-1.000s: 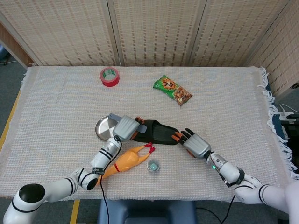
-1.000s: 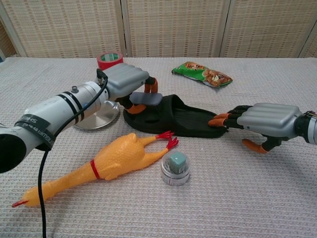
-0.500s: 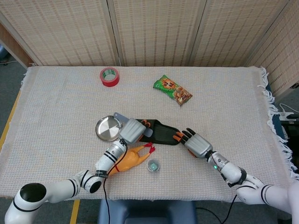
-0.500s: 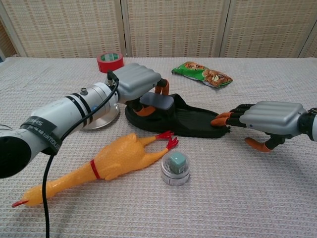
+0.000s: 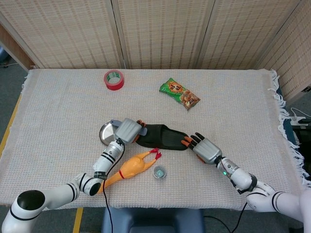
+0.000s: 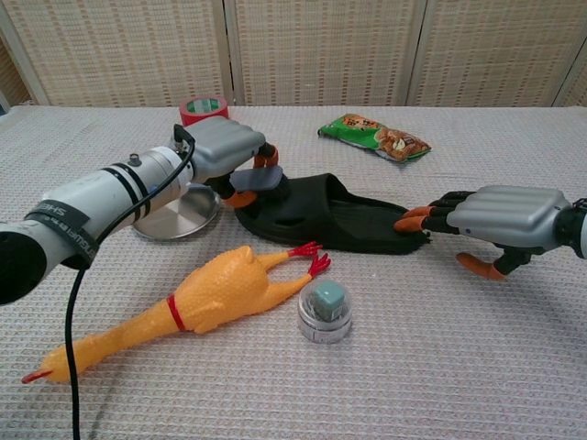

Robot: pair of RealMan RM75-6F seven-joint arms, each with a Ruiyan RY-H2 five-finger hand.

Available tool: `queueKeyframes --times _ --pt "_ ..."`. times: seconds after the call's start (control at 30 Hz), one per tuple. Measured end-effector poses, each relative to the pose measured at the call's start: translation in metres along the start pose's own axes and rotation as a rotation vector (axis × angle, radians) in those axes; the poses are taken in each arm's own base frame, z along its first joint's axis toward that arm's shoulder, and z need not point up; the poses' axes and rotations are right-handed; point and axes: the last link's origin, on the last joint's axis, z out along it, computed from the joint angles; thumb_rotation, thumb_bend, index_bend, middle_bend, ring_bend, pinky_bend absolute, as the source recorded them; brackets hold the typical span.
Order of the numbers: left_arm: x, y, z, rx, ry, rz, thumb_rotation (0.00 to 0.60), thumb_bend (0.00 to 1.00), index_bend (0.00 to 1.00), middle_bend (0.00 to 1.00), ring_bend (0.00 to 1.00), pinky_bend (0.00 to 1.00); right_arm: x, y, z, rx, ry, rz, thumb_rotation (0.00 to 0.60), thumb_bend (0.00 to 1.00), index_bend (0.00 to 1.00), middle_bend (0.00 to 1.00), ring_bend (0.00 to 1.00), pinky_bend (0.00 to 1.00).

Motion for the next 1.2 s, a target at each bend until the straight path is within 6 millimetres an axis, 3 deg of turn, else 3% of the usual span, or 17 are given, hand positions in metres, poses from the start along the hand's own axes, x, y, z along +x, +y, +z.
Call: queueKeyframes --times 0.3,0.47,0.6,0.77,0.9,1.07,1.2 --pt "0.016 0.013 -0.021 -0.052 0.071 0.023 0.600 0.44 0.57 0.64 0.79 1.00 0.002 -0.001 -0.001 0.003 0.014 0.017 0.600 0.61 0.00 0.00 0.00 0.00" --pt "0.018 -0.014 -0.037 -0.001 0.058 0.119 0.600 0.44 0.57 0.64 0.79 1.00 0.006 -0.002 -0.005 0.014 0.037 0.025 0.600 0.59 0.00 0.00 0.00 0.00" --pt "0.006 -0.036 -0.046 0.052 -0.003 0.181 0.600 0.44 0.56 0.64 0.79 1.00 0.011 -0.003 -0.009 0.018 0.057 0.037 0.600 0.44 0.00 0.00 0.00 0.00" --pt "-0.012 -0.058 -0.051 0.088 -0.065 0.251 0.600 0.44 0.57 0.64 0.79 1.00 0.017 0.000 -0.016 0.017 0.071 0.046 0.600 0.36 0.00 0.00 0.00 0.00" --pt "-0.025 -0.064 -0.055 0.092 -0.111 0.274 0.600 0.44 0.55 0.63 0.79 1.00 0.025 0.004 -0.023 0.018 0.097 0.042 0.600 0.26 0.00 0.00 0.00 0.00" --pt "-0.033 -0.068 -0.052 0.100 -0.156 0.294 0.600 0.44 0.46 0.59 0.79 1.00 0.038 0.001 -0.033 0.026 0.174 0.049 0.600 0.21 0.00 0.00 0.00 0.00" --pt "-0.033 -0.069 -0.050 0.107 -0.161 0.298 0.600 0.43 0.20 0.44 0.78 1.00 0.050 0.001 -0.046 0.027 0.236 0.043 0.600 0.20 0.00 0.00 0.00 0.00"
